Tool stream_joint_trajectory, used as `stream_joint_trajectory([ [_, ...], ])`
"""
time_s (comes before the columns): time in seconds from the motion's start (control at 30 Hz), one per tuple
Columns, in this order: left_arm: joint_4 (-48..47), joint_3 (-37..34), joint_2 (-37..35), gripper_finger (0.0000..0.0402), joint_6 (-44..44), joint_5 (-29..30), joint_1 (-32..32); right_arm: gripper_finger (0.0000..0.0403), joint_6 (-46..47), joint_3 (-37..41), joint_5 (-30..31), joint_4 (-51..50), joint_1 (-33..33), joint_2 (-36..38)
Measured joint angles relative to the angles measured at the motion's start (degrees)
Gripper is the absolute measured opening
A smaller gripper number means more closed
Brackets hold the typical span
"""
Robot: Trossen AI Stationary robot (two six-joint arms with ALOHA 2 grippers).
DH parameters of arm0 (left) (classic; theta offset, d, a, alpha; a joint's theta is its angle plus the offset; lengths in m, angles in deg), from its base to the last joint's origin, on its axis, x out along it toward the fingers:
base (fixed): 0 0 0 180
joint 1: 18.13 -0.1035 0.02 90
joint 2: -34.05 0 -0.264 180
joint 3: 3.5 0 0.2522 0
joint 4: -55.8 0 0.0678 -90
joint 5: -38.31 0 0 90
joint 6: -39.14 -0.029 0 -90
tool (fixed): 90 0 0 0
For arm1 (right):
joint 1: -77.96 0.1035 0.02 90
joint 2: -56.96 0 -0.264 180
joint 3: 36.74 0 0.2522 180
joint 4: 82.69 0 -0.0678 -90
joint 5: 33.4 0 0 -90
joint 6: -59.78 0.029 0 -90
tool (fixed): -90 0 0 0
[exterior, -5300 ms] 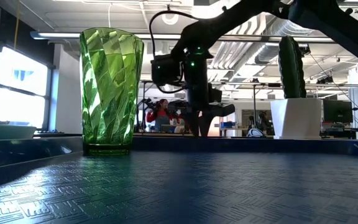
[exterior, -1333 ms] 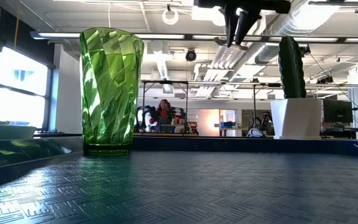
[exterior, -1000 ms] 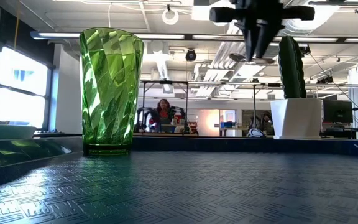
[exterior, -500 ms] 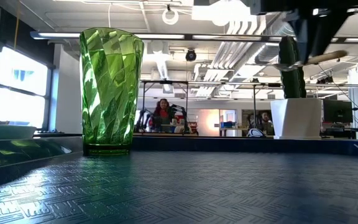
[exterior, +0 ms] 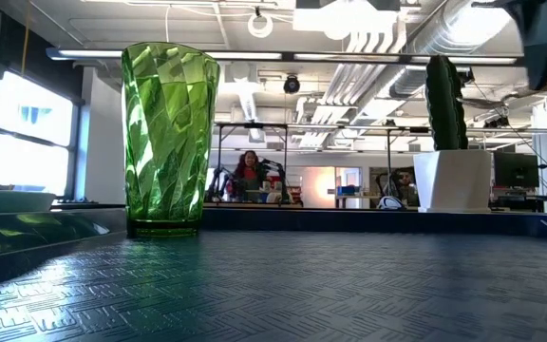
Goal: Pick and place plate/cup/fork/spoon on tray
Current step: Put the yellow spoon on the blue tray to the left of the orange fork
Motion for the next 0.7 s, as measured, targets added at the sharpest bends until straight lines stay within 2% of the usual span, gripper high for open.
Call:
stream_joint_trajectory([
  [0.7,0.05,0.0,3.39,0.0135,1.38,0.01,0.01,0.0021,2.57,-0.04,-5.71,13.16,4.46,-10.14],
])
